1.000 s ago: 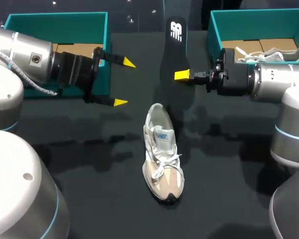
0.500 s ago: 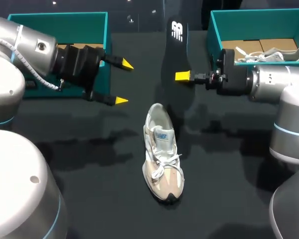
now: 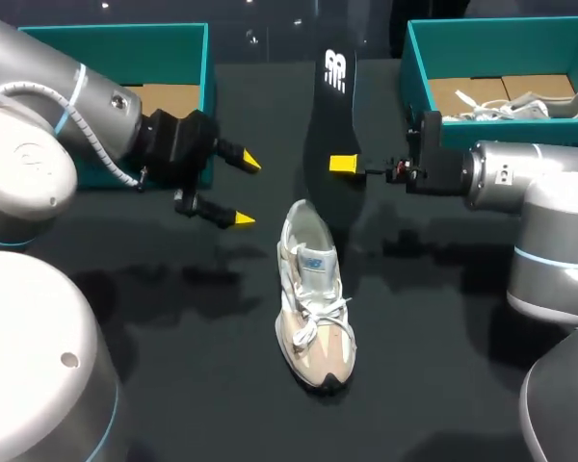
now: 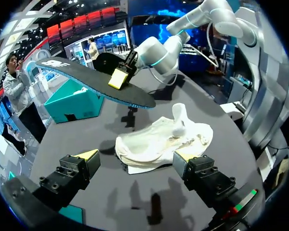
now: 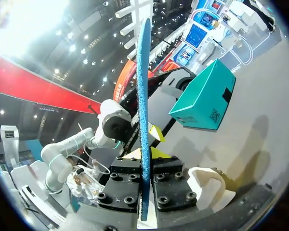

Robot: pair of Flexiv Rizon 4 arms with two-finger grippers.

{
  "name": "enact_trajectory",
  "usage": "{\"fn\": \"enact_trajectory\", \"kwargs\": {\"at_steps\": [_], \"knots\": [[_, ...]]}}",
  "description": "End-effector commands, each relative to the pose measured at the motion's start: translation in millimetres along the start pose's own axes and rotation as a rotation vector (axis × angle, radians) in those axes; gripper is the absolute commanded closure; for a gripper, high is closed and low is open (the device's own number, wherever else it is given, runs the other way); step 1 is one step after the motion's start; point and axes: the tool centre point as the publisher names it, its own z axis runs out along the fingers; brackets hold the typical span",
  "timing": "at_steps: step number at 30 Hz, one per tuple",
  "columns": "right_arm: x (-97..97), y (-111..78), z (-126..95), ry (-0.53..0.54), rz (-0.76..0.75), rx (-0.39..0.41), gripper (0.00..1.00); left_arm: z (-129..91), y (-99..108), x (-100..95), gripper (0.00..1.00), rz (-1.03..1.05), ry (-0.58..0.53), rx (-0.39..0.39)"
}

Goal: Take the shoe out of the shoebox, open the shoe tongue, remove and reinsert the insole, then place the shoe into the shoebox

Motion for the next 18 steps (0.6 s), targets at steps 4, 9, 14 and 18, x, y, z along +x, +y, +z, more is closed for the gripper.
{"fn": "enact_trajectory", "kwargs": {"at_steps": [4,9,14,18], "knots": [[-11.0,3.7,5.2,0.027,0.002,0.010,1.00,12.9,-4.4,-0.7,0.00,-0.038,-0.028,-0.109],[-12.6,2.9,5.5,0.045,-0.001,-0.011,1.00,20.8,0.8,-0.7,0.00,-0.047,0.000,-0.095],[-23.7,-4.4,15.1,0.058,-0.064,-0.042,1.00,35.2,19.7,-1.4,0.00,-0.047,0.034,-0.126],[-31.1,-5.8,22.8,0.066,-0.095,-0.033,1.00,45.2,29.4,-0.2,0.00,-0.054,0.065,-0.123]]}}
